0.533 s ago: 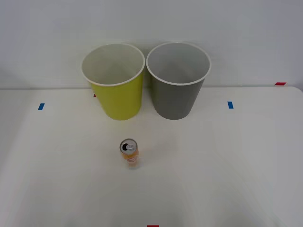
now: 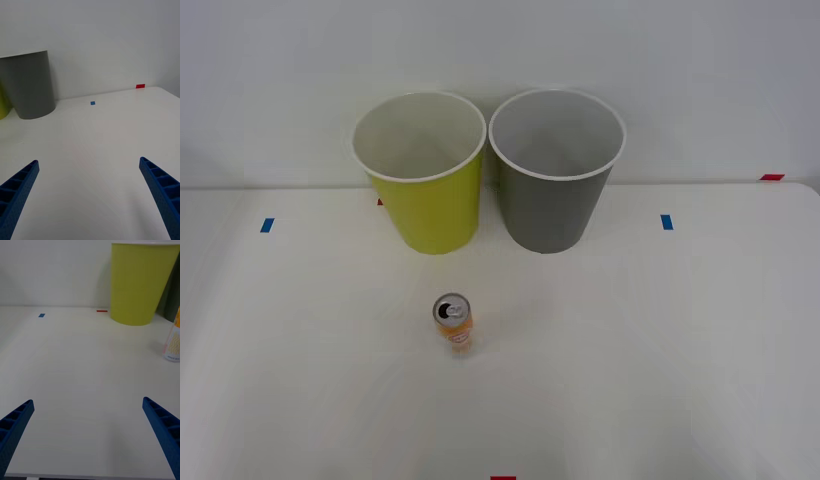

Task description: Put cans in the gray bin and PET bottles in the light green bin.

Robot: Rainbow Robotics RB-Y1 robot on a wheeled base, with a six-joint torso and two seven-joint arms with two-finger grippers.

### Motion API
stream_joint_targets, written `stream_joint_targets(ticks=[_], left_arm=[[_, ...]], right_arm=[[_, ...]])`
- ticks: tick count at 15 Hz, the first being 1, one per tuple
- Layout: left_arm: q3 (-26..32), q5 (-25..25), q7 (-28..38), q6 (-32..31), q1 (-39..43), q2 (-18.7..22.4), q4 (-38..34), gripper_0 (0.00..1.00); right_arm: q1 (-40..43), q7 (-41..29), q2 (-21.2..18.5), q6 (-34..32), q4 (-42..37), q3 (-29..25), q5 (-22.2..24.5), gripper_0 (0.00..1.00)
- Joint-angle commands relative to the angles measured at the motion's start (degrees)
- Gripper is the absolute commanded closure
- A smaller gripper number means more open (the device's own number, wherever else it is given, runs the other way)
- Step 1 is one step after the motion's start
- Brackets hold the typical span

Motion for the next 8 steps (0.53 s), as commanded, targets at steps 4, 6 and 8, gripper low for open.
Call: stream_joint_targets(ticks=[4, 6, 8], left_arm=[[0.00, 0.00, 0.00, 0.00, 0.00, 0.00, 0.00, 0.00], [0.00, 0.00, 0.00, 0.00, 0.00, 0.00, 0.00, 0.00], [0.00, 0.00, 0.00, 0.00, 0.00, 0.00, 0.00, 0.00]], right_arm=[[0.00, 0.00, 0.00, 0.00, 0.00, 0.00, 0.00, 0.07], [0.00, 0.00, 0.00, 0.00, 0.00, 0.00, 0.00, 0.07], [0.00, 0.00, 0.00, 0.00, 0.00, 0.00, 0.00, 0.07]])
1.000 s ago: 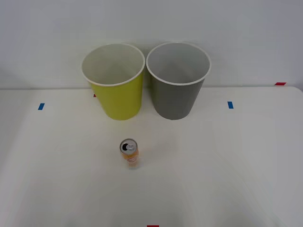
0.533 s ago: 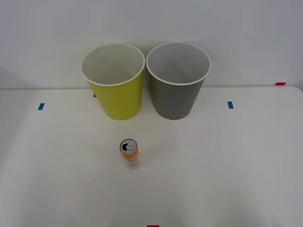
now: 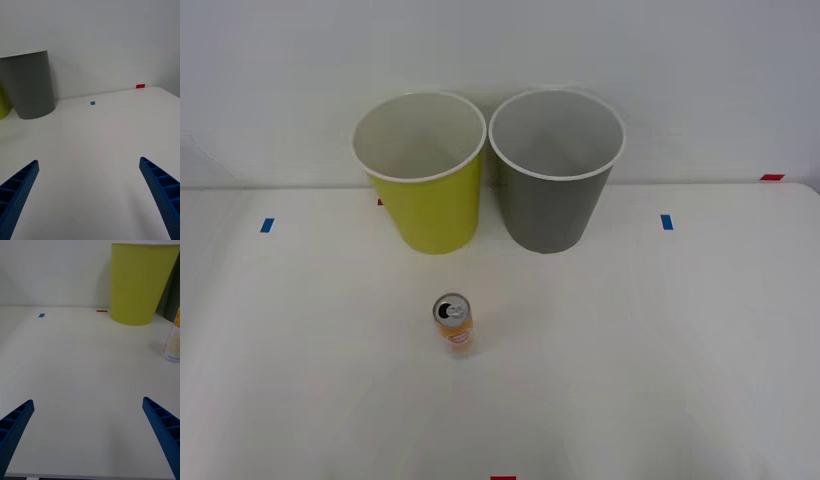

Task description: Put cans in the gray bin and PET bottles in the light green bin.

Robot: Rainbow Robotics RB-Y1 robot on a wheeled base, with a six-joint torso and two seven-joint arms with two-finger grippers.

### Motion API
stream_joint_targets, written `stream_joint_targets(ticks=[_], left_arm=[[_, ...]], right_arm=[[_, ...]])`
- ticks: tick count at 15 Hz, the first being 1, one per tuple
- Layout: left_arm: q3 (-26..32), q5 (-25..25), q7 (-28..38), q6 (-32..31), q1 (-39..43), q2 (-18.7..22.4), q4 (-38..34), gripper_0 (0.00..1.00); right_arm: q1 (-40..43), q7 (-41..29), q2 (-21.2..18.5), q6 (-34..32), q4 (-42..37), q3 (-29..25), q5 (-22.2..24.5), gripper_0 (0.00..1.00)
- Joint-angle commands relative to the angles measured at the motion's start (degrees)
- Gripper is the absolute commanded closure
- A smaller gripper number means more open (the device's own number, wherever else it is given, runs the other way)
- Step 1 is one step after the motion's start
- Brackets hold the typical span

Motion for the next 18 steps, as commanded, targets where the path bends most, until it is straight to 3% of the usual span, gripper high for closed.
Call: stream_joint_targets(ticks=[1, 18], left_arm=[[0.00, 0.00, 0.00, 0.00, 0.00, 0.00, 0.00, 0.00], [0.00, 0.00, 0.00, 0.00, 0.00, 0.00, 0.00, 0.00]], right_arm=[[0.00, 0.00, 0.00, 0.00, 0.00, 0.00, 0.00, 0.07], [0.00, 0.00, 0.00, 0.00, 0.00, 0.00, 0.00, 0.07]])
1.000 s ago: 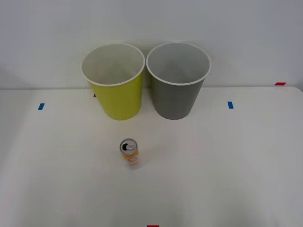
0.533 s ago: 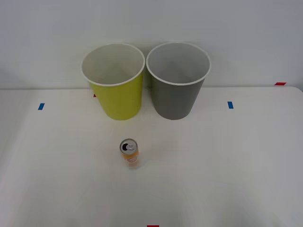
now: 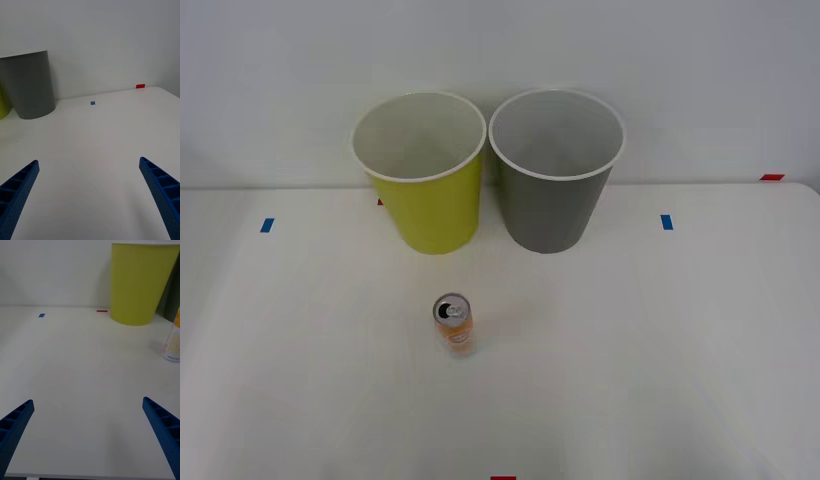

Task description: Put cans in the gray bin and PET bottles in the light green bin.

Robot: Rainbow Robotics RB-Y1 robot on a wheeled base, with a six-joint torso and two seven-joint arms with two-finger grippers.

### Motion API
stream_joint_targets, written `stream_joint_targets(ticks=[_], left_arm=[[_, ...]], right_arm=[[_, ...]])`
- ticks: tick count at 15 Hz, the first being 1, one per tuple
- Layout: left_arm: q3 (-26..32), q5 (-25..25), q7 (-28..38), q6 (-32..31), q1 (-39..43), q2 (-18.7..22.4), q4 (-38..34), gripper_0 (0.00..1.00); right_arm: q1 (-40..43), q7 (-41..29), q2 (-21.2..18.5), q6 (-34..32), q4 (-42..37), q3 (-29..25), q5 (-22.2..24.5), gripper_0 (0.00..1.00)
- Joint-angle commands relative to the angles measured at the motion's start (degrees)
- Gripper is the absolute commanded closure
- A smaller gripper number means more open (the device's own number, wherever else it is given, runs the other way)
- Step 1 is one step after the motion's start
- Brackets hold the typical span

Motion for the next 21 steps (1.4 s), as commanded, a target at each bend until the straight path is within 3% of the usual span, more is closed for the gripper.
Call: stream_joint_targets(ticks=[1, 9, 11, 14, 17, 21], left_arm=[[0.00, 0.00, 0.00, 0.00, 0.00, 0.00, 0.00, 0.00], [0.00, 0.00, 0.00, 0.00, 0.00, 0.00, 0.00, 0.00], [0.09, 1.05, 0.09, -0.88, -1.41, 1.67, 3.52, 0.00], [0.09, 0.53, -0.79, -1.94, -2.37, 6.15, 3.69, 0.00], [-0.18, -1.14, -1.76, -1.94, -5.98, 13.62, 3.69, 0.00], [-2.11, 1.23, -2.02, -1.50, -13.45, 29.09, 4.57, 0.00]], right_arm=[[0.00, 0.01, 0.00, 0.00, 0.00, 0.00, 0.00, 0.07], [0.00, 0.01, 0.00, 0.00, 0.00, 0.00, 0.00, 0.07], [0.00, 0.01, 0.00, 0.00, 0.00, 0.00, 0.00, 0.07], [0.00, 0.01, 0.00, 0.00, 0.00, 0.00, 0.00, 0.07], [0.00, 0.01, 0.00, 0.00, 0.00, 0.00, 0.00, 0.07], [0.00, 0.01, 0.00, 0.00, 0.00, 0.00, 0.00, 0.07]])
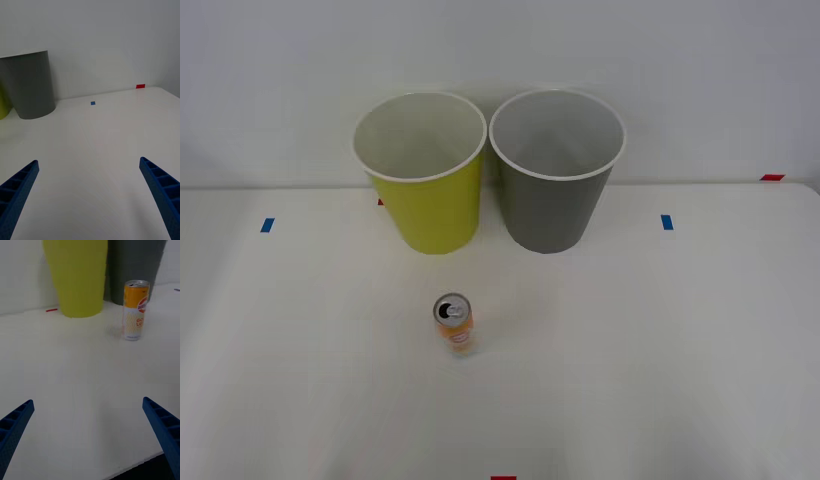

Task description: Put cans in the gray bin and PET bottles in the light green bin.

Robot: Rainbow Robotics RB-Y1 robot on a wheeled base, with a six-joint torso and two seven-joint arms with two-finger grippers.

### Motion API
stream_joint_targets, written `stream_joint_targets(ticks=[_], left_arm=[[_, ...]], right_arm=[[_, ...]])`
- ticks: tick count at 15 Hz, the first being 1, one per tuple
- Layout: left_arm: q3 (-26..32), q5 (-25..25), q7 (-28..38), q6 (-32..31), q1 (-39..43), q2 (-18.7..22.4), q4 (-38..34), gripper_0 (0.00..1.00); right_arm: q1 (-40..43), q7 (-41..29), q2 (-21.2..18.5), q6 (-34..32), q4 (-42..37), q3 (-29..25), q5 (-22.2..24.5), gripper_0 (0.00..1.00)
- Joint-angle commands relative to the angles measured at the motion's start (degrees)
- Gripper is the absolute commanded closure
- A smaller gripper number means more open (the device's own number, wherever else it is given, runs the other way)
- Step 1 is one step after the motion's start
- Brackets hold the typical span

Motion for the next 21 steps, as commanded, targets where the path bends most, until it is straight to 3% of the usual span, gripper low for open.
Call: stream_joint_targets(ticks=[1, 3, 6, 11, 21], left_arm=[[-2.98, 4.34, -0.32, 1.82, -6.57, 11.40, 0.73, 0.00], [-5.88, 7.06, -0.84, 2.96, -11.23, 17.46, 1.00, 0.00], [-9.57, 6.97, -1.64, 2.96, -17.29, 22.03, 1.44, 0.00], [-15.55, 7.41, -1.81, 2.96, -25.29, 23.17, 4.25, 0.00], [-31.46, 14.62, -2.08, 4.89, -47.53, 25.63, 12.34, 0.00]], right_arm=[[0.00, -0.01, 0.00, 0.01, 0.01, 0.00, -0.01, 0.07], [0.00, -0.01, 0.00, 0.01, 0.01, 0.00, -0.01, 0.07], [0.00, -0.01, 0.00, 0.01, 0.01, 0.00, -0.01, 0.07], [0.00, -0.01, 0.00, 0.01, 0.01, 0.00, -0.01, 0.07], [0.00, -0.01, 0.00, 0.01, 0.01, 0.00, -0.01, 0.07]])
